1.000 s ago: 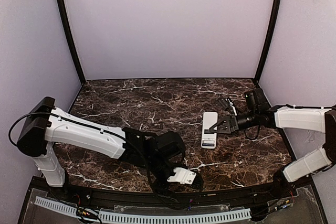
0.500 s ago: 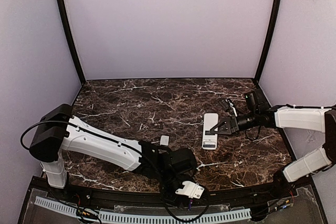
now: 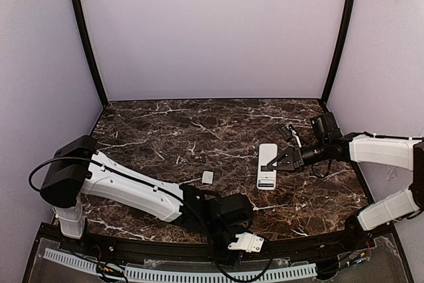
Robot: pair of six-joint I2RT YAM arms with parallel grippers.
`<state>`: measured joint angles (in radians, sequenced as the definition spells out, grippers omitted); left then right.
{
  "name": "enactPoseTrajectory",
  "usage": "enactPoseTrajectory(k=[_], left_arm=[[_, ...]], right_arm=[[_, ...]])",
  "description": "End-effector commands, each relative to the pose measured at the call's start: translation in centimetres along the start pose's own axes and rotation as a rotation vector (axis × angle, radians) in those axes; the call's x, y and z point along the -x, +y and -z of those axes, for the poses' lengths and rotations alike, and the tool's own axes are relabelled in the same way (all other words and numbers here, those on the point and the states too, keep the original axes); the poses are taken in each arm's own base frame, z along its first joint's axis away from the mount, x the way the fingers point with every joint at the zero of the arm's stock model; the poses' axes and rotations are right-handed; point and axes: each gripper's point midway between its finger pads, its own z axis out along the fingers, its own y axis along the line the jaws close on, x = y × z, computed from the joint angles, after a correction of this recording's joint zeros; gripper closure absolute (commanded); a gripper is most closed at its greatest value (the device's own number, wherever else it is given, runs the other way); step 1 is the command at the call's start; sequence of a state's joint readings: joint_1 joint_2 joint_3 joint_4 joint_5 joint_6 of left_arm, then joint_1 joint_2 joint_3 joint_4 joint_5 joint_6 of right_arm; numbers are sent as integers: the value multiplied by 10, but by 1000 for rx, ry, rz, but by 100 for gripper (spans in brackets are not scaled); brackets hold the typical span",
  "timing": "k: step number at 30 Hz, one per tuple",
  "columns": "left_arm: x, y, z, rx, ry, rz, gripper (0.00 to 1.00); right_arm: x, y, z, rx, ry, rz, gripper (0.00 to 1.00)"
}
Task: Load the batteries into the remote control
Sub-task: Pick up the battery from the corner of the board.
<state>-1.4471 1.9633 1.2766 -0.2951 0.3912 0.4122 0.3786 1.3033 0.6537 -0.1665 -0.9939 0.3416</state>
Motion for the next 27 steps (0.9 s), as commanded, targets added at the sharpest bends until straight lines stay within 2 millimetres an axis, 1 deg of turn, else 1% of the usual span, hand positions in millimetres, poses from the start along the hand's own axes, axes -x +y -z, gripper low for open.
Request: enactPoseTrajectory(k=[1,7,9,15,19,23,26,27], left_arm=[[6,-1,-7,-1,-2,51,32],[4,3,-12,15,0,81,33],[3,4,-14,15,2,90,34],[-8,5,-19,28,24,112,41],[-15,6,-19,40,44,112,50],[-15,8,-15,61,46,102,57],[-2,13,0,101,6,103,61],[5,17,8,120,-21,104,62]], right_arm=[[-2,5,4,11,-8,12,100],[-4,7,5,19,-7,13,100],[-5,8,5,19,-8,15,100],[-6,8,5,21,-6,14,100],[-8,6,5,18,-5,13,100],[-8,6,5,15,-5,17,100],[-6,7,5,12,-7,22,100],[-6,7,5,11,-8,21,100]])
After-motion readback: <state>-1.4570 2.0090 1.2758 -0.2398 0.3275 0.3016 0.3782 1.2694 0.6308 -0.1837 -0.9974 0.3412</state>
